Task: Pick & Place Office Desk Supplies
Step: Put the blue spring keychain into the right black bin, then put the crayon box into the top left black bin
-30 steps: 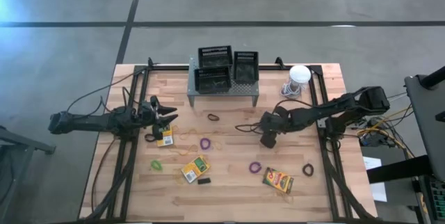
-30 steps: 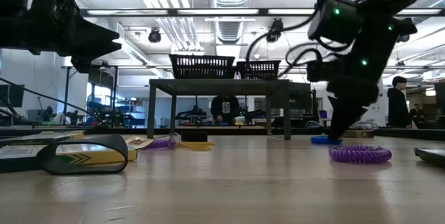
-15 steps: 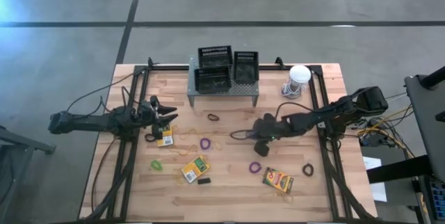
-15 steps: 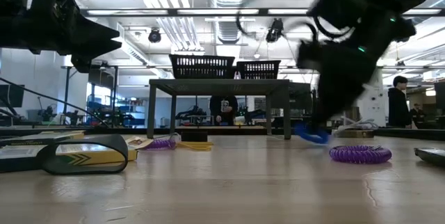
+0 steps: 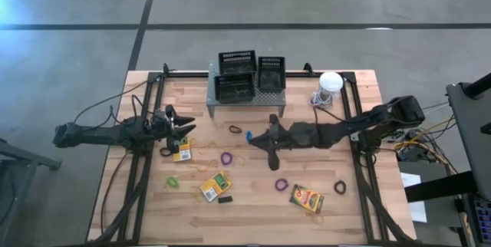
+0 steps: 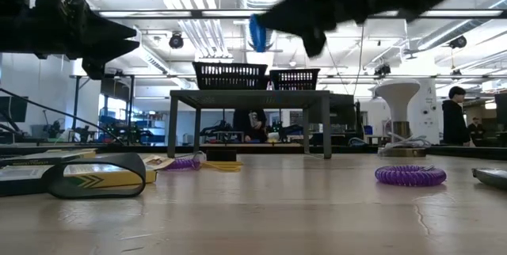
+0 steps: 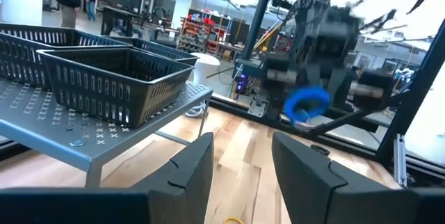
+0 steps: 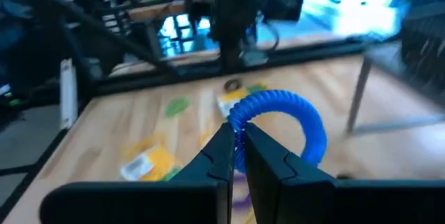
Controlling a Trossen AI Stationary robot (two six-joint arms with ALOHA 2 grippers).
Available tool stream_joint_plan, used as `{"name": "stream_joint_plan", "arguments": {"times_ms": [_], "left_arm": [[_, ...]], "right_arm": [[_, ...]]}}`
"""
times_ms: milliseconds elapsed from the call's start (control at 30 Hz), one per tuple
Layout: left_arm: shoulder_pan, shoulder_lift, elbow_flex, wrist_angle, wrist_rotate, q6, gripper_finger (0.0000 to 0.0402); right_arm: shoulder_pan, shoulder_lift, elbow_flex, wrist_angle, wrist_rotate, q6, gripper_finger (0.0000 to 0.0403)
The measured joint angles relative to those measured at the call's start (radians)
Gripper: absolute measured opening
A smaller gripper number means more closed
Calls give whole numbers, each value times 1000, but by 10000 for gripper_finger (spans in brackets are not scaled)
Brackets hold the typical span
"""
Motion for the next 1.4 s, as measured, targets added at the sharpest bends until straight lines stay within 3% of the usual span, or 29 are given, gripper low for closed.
{"name": "stream_joint_plan", "arguments": {"times_ms": [300, 567, 667, 833, 1067, 1233, 1400], "left_arm": [[0, 7, 0, -3, 0, 1, 152], [0, 7, 0, -8, 0, 1, 152], [0, 7, 0, -8, 0, 1, 152], [0, 7, 0, -9, 0, 1, 152], [0, 7, 0, -10, 0, 1, 152], [0, 7, 0, -12, 3, 1, 152], [0, 7, 0, -31, 54, 2, 152]], "right_arm": [[-161, 47, 500, -808, 202, -97, 18], [-430, 181, 843, -1280, 202, -115, 18], [-516, 252, 910, -1377, 123, -142, 18], [-590, 353, 982, -1478, 112, -160, 23], [-609, 391, 1069, -1499, 100, -184, 92], [-565, 330, 1117, -1498, 145, -211, 132], [-406, 190, 1037, -1444, 175, -210, 130]]}}
